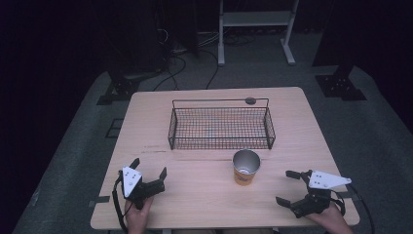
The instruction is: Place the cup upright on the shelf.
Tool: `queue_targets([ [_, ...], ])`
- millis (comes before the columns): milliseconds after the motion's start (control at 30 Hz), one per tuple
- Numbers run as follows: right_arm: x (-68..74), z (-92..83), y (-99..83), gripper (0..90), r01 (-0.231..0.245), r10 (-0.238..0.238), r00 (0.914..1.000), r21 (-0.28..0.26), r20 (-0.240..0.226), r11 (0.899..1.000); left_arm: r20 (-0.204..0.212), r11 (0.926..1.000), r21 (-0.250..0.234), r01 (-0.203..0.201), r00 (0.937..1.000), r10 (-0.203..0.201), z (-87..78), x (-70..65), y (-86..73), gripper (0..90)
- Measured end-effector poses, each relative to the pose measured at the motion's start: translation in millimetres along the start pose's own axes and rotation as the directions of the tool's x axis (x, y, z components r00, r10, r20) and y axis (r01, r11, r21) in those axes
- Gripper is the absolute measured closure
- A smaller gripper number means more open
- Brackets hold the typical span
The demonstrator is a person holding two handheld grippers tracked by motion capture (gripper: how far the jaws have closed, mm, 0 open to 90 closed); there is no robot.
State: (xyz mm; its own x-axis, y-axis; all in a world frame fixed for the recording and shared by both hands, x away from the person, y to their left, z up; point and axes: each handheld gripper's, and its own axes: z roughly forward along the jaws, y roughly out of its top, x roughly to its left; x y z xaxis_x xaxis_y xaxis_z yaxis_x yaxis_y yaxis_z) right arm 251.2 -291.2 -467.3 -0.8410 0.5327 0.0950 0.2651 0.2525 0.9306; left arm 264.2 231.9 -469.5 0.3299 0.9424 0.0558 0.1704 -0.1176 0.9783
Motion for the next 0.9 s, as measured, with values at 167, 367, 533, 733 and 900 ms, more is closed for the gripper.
queue_targets([
  [167, 0.0, 2.6, 3.5, 0.0, 0.004, -0.004, 1.0000, 0.000, 0.000, 1.000, 0.000, 1.0000, 0.001, 0.002, 1.0000, -0.002, 0.0, 0.4, 0.0, 0.0],
  [367, 0.3, 5.5, 12.0, 0.0, 0.017, -0.017, 0.9999, -0.008, -0.004, 1.000, -0.002, 1.0000, 0.000, -0.002, 1.0000, 0.002, -0.1, -0.3, -0.1, 0.0],
  [533, 0.8, 12.5, 16.8, 0.0, 0.016, -0.016, 0.9998, 0.008, -0.010, 1.000, -0.001, 1.0000, 0.001, 0.000, 1.0000, 0.000, -0.1, 0.0, -0.1, 0.0],
  [733, 1.0, 19.8, 21.4, 0.0, 0.020, -0.020, 0.9997, 0.014, -0.011, 1.000, 0.000, 1.0000, 0.000, 0.001, 1.0000, -0.001, -0.1, 0.2, -0.1, 0.0],
  [900, 0.1, 25.8, 26.1, 0.0, 0.018, -0.018, 0.9997, 0.014, -0.018, 1.000, 0.002, 1.0000, -0.002, 0.005, 1.0000, -0.005, -0.2, 0.8, -0.1, 0.0],
])
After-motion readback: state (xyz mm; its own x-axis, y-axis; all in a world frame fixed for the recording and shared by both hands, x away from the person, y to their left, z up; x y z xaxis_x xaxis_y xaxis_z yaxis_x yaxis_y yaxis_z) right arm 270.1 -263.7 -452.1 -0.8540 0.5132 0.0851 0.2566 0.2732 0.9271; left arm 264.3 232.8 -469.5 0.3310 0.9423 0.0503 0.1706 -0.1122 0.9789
